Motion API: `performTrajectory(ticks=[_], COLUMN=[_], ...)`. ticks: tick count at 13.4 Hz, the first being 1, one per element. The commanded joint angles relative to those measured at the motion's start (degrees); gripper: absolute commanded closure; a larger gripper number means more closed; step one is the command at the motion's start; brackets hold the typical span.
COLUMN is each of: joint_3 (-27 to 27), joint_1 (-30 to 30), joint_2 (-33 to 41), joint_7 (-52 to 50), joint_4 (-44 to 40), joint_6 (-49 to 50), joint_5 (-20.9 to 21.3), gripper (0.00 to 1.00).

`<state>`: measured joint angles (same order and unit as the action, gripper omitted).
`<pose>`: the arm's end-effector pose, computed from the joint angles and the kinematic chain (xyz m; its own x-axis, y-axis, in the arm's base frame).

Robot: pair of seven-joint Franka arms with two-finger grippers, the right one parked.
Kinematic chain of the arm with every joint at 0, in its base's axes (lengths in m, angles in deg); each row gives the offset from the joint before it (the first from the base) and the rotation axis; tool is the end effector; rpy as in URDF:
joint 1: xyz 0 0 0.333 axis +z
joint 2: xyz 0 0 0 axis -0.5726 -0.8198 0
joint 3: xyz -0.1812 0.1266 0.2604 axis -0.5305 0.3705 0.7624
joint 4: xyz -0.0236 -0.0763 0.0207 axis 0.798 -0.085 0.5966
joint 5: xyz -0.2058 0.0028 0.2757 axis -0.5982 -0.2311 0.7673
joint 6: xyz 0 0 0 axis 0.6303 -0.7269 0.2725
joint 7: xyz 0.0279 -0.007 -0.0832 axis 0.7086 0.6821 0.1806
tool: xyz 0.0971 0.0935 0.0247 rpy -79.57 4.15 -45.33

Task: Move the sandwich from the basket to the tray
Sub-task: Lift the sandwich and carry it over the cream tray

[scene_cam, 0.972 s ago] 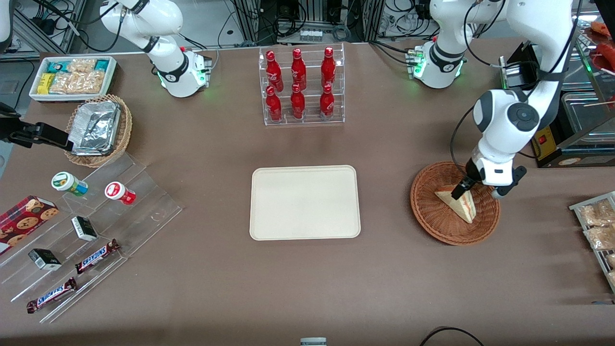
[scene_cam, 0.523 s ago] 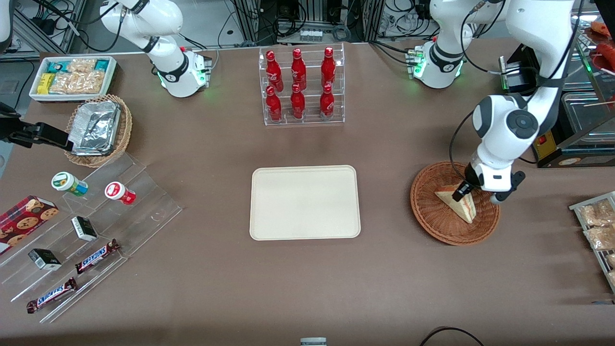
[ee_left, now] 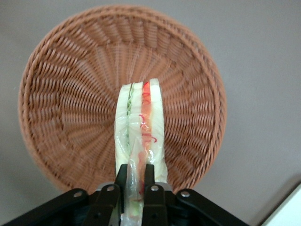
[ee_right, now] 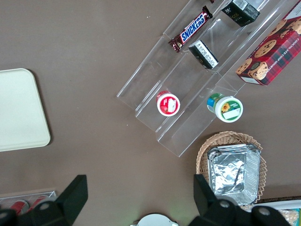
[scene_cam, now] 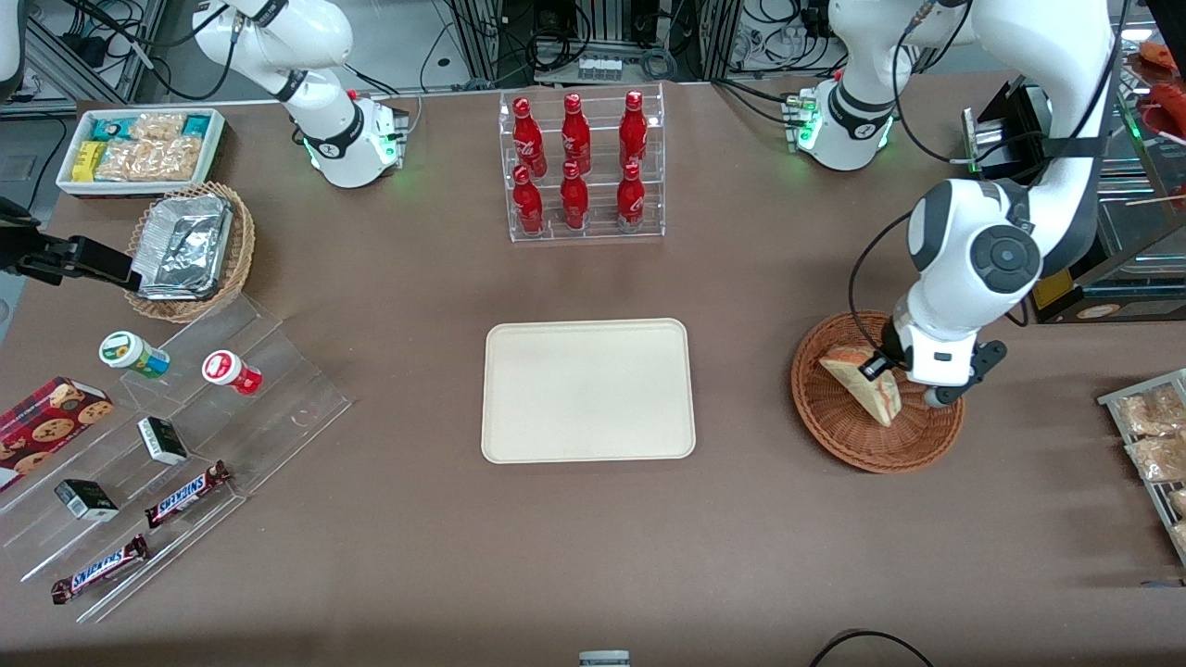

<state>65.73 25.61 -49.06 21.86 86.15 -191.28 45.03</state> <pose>0.5149 -0.0963 0.3652 0.8089 0.5877 -0.0160 0.5865 -0.8086 -0.0457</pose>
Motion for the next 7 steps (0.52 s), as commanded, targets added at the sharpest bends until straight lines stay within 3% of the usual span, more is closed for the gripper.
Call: performTrajectory(ticks=[1,4,7], joint_3=[-3.33,-10.45,-12.23], joint_1=[-1.48,-4.81,-14.72], joint_2=[5.39,3.48,-5.28], joint_7=[-1.21,-5.32,-9.89], joint_4=[-3.6,-11.59,-20.19], joint_6=[11.17,18.32,18.15], joint_5=[0.85,0.85,2.51], gripper=[1.0,1.0,1.0])
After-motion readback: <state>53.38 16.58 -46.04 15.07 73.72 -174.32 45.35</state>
